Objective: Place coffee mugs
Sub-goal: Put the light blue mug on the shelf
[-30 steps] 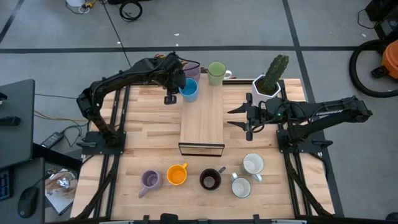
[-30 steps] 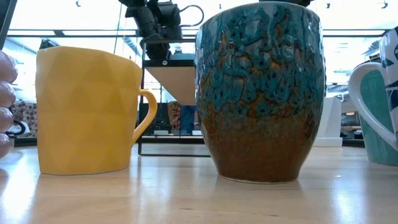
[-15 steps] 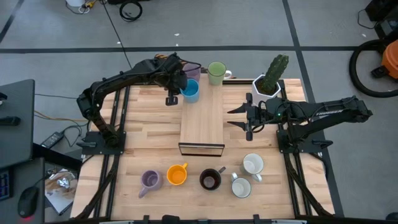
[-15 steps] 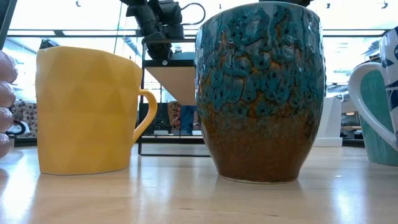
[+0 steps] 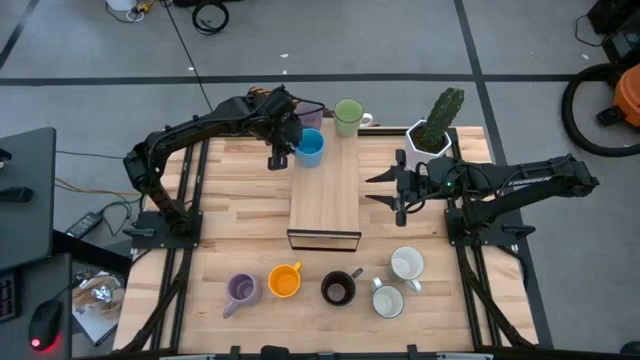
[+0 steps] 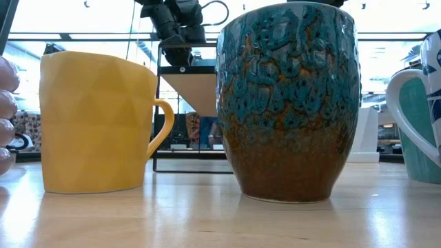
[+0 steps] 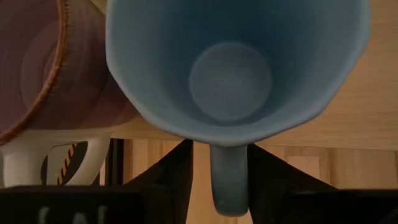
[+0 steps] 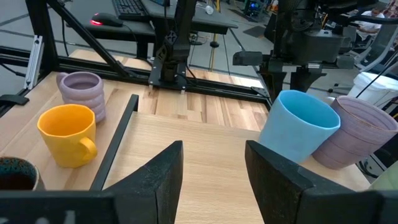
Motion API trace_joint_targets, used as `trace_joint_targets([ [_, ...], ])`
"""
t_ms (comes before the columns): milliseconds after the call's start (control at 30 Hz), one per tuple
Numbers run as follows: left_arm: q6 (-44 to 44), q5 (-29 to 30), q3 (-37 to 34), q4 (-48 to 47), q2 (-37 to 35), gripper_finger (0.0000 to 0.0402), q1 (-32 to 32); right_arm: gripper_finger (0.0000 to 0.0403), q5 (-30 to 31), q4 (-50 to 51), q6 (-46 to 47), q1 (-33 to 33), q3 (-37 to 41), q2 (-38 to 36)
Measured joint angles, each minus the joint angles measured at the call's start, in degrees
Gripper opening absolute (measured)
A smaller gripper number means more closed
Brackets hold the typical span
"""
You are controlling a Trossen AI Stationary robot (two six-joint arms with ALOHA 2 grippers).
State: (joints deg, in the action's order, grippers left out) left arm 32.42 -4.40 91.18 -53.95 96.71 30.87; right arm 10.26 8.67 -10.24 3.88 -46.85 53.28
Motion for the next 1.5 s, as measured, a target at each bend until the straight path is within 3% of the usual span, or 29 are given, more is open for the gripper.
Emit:
trace_joint_targets([
  [733,-0.81,1.86,-0.02,-0.84,-5.25,0.0131,-0.83,0.0177,0.02,-1.36,-0.24,0.00,0.02,0.02],
  [900,-0.19,6.54,0.00,1.33,-8.49,0.0131,-2.46,0.0177,0.02,-1.33,-0.24,0.02,0.02,0.02],
  [1133,-4.17,6.75,-0.10,1.96,-13.69,0.0131,-5.33,0.0176,0.01,-1.20,-0.04,0.00,0.02,0.02],
  [1367,-11.09,4.24,-10.10,3.81,-20.96,0.0130,-7.31,0.0176,0.02,-1.85,0.24,0.00,0.02,0.02],
  [1500,-13.98,4.20,-17.43,9.46,-27.68,0.0130,-9.37,0.0176,0.01,-3.27,1.83,0.00,0.02,0.40],
])
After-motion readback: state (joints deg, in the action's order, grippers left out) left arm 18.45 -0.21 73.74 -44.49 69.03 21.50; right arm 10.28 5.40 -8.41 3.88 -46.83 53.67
